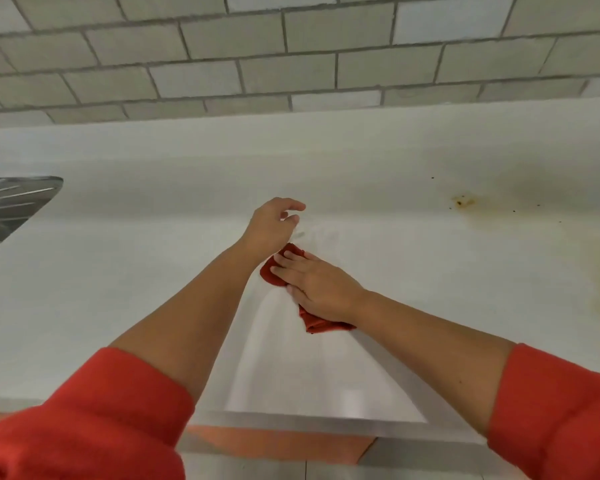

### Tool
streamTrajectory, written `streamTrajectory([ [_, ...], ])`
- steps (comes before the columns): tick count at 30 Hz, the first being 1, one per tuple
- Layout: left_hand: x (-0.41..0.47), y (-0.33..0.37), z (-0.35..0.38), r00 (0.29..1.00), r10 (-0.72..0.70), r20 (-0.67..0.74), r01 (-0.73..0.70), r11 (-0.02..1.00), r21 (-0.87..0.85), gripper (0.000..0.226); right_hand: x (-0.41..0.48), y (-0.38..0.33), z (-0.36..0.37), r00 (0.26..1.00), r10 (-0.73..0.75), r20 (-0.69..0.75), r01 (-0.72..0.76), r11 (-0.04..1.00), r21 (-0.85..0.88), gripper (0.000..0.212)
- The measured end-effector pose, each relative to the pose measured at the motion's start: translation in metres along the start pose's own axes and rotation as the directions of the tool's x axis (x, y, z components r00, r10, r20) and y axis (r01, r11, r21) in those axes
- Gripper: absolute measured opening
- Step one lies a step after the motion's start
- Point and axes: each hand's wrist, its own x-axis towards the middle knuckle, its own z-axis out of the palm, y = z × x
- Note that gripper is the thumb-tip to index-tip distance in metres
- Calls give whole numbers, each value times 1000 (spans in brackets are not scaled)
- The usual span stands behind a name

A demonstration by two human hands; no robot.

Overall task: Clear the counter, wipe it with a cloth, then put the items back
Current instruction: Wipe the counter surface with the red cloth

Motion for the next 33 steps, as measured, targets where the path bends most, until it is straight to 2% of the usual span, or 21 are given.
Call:
streamTrajectory([
  [7, -55, 10, -5, 999, 1, 52, -1, 1000, -1, 30, -49, -71, 11, 997, 72, 23, -72, 997, 2, 51],
  [12, -82, 25, 13, 988, 51, 145, -49, 999, -19, 29, -88, -110, 19, 997, 49, 55, -47, 999, -26, 73],
  [15, -91, 29, 18, 983, 73, 165, -71, 997, -19, 29, -123, -111, 18, 982, 187, -14, -187, 982, 32, 80],
  [17, -95, 26, 17, 984, 71, 162, -69, 997, -19, 29, -148, -102, 16, 933, 349, -90, -344, 937, 58, 86],
  [19, -100, 22, 14, 986, 65, 156, -62, 998, -21, 29, -170, -84, 13, 853, 497, -159, -498, 867, 36, 84],
  [22, -111, 17, 10, 987, 64, 149, -60, 998, -30, 29, -196, -50, 2, 696, 695, -178, -707, 707, -2, 59],
  [25, -120, 15, 6, 988, 83, 133, -77, 996, -49, 29, -196, -39, -3, 567, 808, -161, -819, 574, -3, 56],
  [27, -125, 16, 6, 989, 84, 123, -76, 995, -67, 29, -178, -45, 0, 513, 844, -158, -855, 518, -13, 62],
  [28, -127, 18, 8, 989, 86, 120, -78, 994, -73, 28, -166, -51, 3, 522, 840, -146, -851, 525, -20, 65],
  [29, -130, 22, 10, 989, 90, 121, -80, 994, -79, 28, -152, -61, 7, 563, 817, -126, -825, 564, -27, 67],
  [33, -134, 41, 25, 982, 135, 134, -123, 988, -96, 26, -115, -111, 20, 793, 608, -40, -609, 791, -58, 62],
])
